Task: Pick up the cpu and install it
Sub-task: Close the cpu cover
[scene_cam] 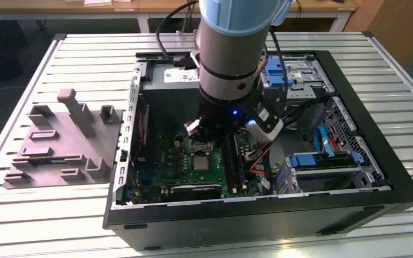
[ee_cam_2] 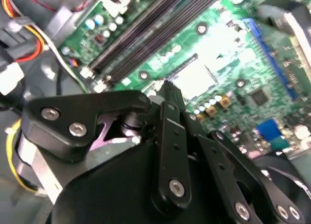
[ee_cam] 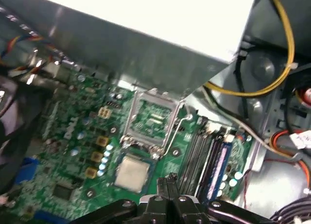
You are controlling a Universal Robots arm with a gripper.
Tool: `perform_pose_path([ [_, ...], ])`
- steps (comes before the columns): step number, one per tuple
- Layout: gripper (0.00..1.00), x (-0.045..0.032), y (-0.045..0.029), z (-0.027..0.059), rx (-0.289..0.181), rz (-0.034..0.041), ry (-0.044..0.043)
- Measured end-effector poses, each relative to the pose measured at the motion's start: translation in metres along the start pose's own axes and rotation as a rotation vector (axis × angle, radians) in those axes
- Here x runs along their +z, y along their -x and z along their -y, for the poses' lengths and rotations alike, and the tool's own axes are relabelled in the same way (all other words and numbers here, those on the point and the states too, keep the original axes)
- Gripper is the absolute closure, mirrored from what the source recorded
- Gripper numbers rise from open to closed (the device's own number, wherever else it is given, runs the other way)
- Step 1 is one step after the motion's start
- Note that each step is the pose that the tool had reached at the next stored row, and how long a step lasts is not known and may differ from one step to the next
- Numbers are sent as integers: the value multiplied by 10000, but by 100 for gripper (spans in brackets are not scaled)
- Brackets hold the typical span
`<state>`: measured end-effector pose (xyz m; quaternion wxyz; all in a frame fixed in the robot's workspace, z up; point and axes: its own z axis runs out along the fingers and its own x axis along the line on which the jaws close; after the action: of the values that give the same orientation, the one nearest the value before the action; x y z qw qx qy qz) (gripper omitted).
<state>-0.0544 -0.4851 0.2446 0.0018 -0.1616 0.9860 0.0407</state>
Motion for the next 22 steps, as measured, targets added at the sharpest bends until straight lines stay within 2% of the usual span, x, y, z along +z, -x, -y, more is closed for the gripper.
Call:
perform_pose_path([
  [7, 89, 41, 145, -199, 5, -43, 14],
  [9, 89, 49, 159, -213, -46, -47, 34],
  [16, 89, 70, 162, -210, -1137, -137, 80],
  [17, 89, 72, 167, -208, -1192, -114, 165],
  [21, 89, 75, 195, -199, -1228, 127, 807],
  [22, 89, 82, 198, -198, -1266, 141, 856],
])
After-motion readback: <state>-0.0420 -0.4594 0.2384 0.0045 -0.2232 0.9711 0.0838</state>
